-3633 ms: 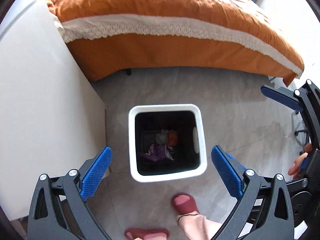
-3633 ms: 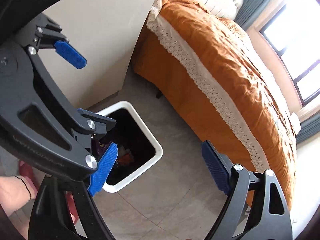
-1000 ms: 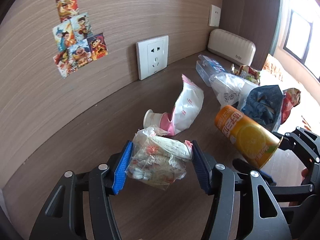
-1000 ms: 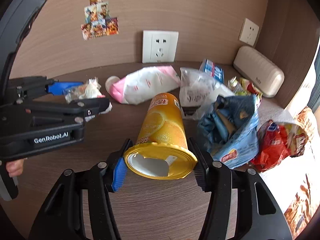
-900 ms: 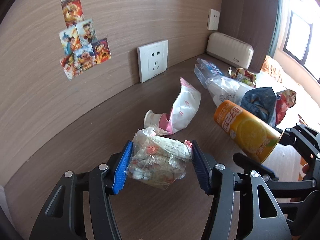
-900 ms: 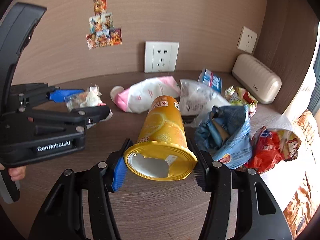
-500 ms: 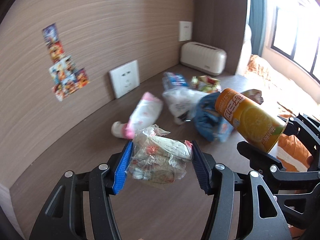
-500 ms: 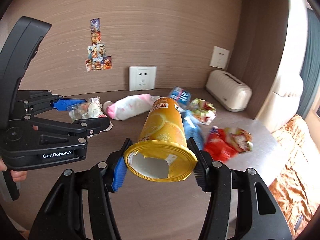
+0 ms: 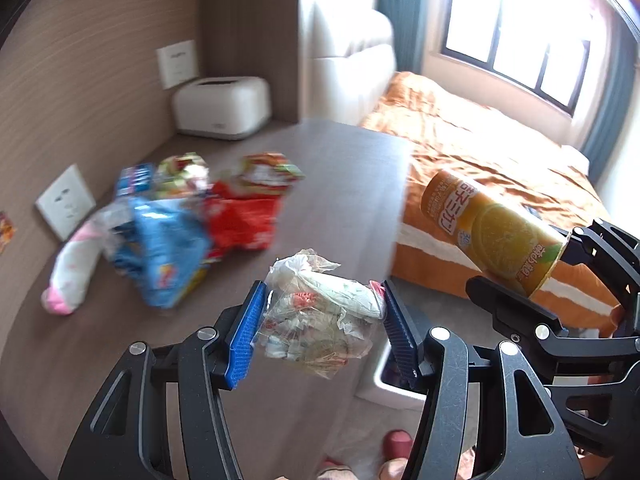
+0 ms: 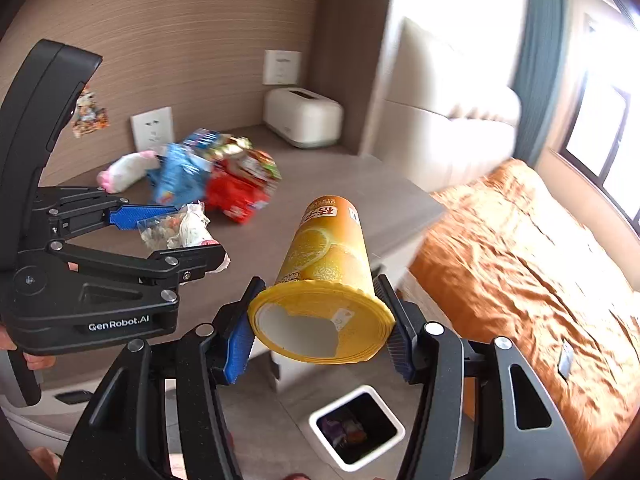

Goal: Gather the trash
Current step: 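Carry both items to the white bin and open both tools over it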

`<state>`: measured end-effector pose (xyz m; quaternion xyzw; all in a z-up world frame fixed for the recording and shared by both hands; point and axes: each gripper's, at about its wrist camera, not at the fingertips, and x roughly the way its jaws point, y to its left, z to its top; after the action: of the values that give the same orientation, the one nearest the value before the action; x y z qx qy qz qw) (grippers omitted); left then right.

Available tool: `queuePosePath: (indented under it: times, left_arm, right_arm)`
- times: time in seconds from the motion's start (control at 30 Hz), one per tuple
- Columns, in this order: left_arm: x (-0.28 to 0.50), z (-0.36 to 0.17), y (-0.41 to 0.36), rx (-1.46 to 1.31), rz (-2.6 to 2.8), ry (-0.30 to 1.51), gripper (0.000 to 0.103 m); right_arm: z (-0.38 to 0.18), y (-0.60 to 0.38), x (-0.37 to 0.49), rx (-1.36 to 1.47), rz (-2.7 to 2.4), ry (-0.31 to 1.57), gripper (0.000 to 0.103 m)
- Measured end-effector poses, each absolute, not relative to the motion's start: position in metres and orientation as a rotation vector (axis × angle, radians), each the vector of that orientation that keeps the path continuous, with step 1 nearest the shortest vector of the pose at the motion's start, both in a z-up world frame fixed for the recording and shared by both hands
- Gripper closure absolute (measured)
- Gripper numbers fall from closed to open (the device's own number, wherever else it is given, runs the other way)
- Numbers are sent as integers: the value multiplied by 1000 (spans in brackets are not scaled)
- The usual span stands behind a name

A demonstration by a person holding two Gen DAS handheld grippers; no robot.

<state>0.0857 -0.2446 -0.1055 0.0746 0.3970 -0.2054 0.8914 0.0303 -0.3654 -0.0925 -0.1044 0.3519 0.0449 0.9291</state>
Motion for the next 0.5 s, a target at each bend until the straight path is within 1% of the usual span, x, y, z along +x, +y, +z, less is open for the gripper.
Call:
queuePosePath:
  times: [0.27,0.5]
  left_arm:
    - [74,-135,-339,220,-592,877,46]
    - [72,-185,-395,282,-681,969,46]
  right_arm:
    - [-112,-444,11,-138,-47,810,46]
    - [-145,-499,0,-69,-163,913,46]
